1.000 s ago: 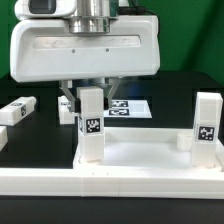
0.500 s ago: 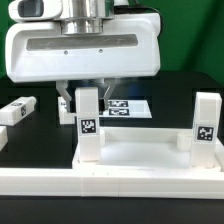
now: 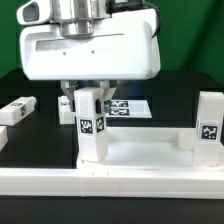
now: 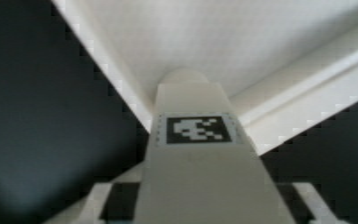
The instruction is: Assemble desk
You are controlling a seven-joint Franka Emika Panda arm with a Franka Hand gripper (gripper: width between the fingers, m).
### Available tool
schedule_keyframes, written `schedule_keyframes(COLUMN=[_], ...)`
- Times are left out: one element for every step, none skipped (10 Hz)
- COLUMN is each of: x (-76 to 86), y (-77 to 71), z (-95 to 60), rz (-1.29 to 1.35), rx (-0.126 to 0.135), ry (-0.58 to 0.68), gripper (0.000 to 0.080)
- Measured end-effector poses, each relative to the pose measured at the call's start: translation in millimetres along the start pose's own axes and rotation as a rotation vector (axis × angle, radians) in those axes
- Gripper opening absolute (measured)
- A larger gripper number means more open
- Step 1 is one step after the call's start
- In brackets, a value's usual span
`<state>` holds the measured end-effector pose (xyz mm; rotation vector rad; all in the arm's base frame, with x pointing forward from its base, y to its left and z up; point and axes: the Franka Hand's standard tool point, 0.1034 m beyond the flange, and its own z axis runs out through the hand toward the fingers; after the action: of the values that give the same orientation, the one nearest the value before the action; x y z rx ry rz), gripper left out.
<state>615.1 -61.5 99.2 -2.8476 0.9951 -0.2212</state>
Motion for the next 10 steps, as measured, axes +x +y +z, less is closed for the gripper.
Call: schedule_keyframes(x=[-1.4, -3.3, -3.6, -3.7, -3.7, -3.8, -4.1, -3.9, -3.6, -4.1], y=[-0.9, -2.5, -3.2, -3.3, -3.5, -3.7, -4.0, -3.6, -3.0, -3.8], z=[0.3, 0.4, 0.4, 0.5, 0.6, 0.6, 0.7, 0.7, 0.6, 0.7], rz=[0.105, 0.225, 0.302, 0.386, 0.445, 0.469, 0.468, 0.43, 0.399, 0.315], rx=[-0.002, -0.006, -0.009, -0.009, -0.009, -0.008, -0.008, -0.008, -0.008, -0.009], ry=[-0.005, -0.014, -0.016, -0.016, -0.016, -0.016, -0.017, -0.017, -0.017, -0.016], gripper=[0.0291, 0.0291, 0.0291, 0.0291, 0.0291, 0.0291, 0.0458, 0.0581, 0.0581, 0.0628])
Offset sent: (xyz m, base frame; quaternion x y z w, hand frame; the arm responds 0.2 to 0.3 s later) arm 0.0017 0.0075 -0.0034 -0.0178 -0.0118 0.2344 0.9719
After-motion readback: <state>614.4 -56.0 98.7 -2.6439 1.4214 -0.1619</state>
